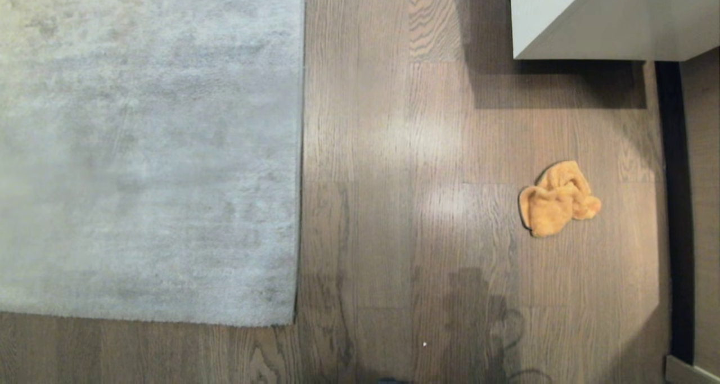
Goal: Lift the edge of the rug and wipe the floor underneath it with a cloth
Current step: Pick up the rag
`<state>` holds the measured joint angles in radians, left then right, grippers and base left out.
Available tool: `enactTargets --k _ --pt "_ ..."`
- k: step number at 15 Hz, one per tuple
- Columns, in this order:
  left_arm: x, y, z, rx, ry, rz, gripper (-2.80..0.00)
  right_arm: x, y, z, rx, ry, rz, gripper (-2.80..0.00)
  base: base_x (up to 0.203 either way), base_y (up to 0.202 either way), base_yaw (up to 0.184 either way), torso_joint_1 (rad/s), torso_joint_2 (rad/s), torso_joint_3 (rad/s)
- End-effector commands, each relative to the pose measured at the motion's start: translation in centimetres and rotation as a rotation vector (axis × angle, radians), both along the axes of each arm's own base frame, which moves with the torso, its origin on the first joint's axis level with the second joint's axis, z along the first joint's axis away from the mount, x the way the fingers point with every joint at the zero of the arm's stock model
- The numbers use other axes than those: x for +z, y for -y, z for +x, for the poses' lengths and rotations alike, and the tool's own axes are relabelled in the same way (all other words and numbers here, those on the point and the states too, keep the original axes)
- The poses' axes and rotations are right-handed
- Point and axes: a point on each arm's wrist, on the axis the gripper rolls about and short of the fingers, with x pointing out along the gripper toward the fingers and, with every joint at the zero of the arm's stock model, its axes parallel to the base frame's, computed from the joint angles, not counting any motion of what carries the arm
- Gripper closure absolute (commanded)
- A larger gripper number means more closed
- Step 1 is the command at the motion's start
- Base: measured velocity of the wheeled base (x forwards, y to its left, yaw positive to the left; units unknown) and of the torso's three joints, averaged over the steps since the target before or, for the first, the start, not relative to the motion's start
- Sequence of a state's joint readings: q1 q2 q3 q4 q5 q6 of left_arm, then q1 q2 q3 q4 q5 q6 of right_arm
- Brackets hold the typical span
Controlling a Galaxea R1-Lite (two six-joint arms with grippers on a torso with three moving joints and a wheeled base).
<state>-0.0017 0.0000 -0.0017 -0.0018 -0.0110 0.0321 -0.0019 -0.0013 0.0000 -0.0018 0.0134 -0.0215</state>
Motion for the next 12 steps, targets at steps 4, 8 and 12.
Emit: enactTargets --k 4,8,12 --pt "0.01 0.00 0.00 0.002 0.001 0.000 0.00 0.00 0.00 0.01 0.001 -0.002 -0.001 0.00 0.000 0.000 0.000 0.001 0.00 -0.196" --pt "-0.01 -0.01 0.00 0.003 0.000 0.000 0.00 0.00 0.00 0.01 0.000 -0.002 -0.002 0.00 0.000 0.000 0.000 0.004 0.00 -0.198" --pt "-0.03 -0.01 0.01 0.003 0.000 -0.001 0.00 0.00 0.00 0.01 0.001 -0.002 -0.002 0.00 0.000 0.000 0.000 0.003 0.00 -0.195"
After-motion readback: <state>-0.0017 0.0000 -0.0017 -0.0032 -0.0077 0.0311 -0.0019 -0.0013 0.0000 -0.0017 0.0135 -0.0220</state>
